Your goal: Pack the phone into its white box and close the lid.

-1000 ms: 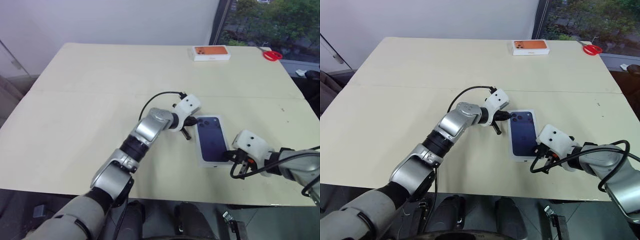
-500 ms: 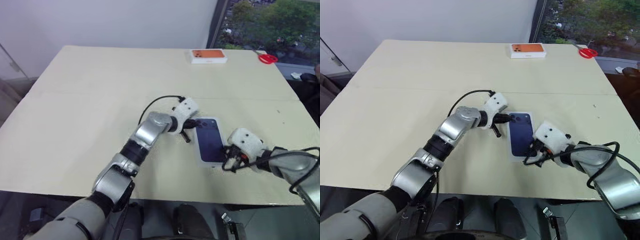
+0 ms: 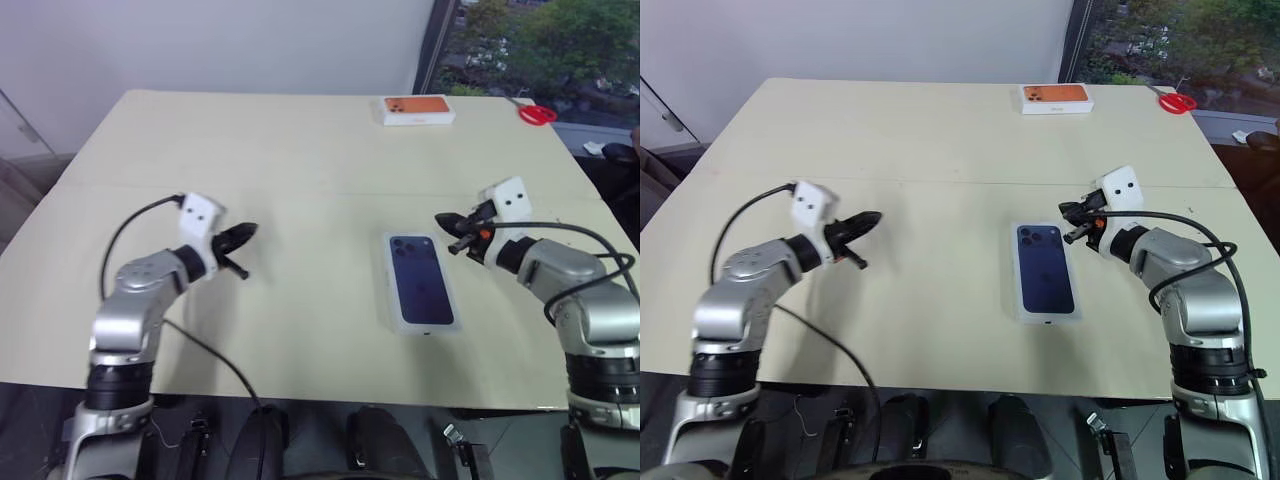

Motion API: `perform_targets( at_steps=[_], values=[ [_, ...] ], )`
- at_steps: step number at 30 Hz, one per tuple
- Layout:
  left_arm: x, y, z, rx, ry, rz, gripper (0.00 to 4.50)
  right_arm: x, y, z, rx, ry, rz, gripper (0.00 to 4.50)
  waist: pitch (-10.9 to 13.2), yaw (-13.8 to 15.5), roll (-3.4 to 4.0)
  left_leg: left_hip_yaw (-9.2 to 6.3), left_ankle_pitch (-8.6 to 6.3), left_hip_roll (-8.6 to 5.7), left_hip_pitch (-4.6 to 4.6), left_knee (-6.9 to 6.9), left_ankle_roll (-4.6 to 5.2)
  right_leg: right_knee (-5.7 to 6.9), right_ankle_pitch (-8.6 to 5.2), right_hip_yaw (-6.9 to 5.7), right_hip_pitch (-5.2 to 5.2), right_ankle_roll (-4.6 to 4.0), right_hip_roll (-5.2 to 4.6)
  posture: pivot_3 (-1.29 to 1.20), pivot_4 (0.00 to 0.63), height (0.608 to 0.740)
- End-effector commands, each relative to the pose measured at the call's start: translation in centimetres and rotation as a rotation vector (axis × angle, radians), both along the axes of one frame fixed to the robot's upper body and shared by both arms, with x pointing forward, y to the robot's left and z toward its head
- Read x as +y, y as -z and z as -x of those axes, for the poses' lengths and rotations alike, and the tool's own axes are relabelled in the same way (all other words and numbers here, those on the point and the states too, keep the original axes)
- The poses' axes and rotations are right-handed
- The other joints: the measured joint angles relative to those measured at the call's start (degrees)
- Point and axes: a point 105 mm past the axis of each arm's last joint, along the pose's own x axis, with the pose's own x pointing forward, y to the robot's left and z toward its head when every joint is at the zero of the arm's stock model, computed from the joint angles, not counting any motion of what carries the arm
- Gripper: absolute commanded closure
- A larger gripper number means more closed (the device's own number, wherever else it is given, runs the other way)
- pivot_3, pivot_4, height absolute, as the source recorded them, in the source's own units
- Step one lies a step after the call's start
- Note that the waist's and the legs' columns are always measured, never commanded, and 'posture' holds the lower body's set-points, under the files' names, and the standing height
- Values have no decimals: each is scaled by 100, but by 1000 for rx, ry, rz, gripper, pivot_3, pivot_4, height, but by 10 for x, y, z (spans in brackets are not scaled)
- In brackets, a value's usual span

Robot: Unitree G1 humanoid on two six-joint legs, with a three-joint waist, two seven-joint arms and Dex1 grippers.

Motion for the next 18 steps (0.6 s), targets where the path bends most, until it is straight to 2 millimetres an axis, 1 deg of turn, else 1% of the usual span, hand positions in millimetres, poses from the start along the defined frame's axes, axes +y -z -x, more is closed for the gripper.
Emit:
perform_targets(
  at_steps=[1, 5, 9, 12, 16, 18],
  values=[
    [28, -11, 11, -45, -61, -7, 4500, 5, -3, 1, -17, -73, 5, 4469, 0, -13, 1, 0, 0, 1, 2, -2, 0, -1, 0, 2, 0, 0, -1, 0, 150, 731],
    [45, -6, 16, -22, -102, -25, 4500, 6, 5, 0, -7, -84, 23, 4469, 1, -16, 1, 1, 0, 1, 1, -3, 0, 1, 0, 1, -2, 0, 0, 0, 150, 731],
    [59, 1, 20, 8, -123, -41, 4500, -1, 9, 5, -7, -73, 48, 4469, 1, -24, 1, 1, 0, 2, 2, -8, 0, -3, 0, 2, -3, 0, 0, 0, 150, 731],
    [63, 3, 22, 25, -118, -33, 4500, -11, 9, 11, -5, -56, 60, 4469, 1, -17, 1, 1, 0, 2, 2, -13, 0, -3, 0, 2, -5, -1, -1, 0, 150, 731],
    [65, 5, 24, 45, -103, -36, 4500, -35, 8, 26, 11, -30, 75, 4469, 1, -18, 2, 2, 0, 2, 2, -14, 0, -5, 0, 3, -4, -1, -2, 0, 150, 731],
    [67, 5, 25, 46, -105, -36, 4500, -41, 9, 33, 17, -31, 78, 4469, 1, -18, 2, 3, 0, 2, 3, -17, 0, -6, 0, 3, -4, -1, -2, 0, 150, 731]
  ],
)
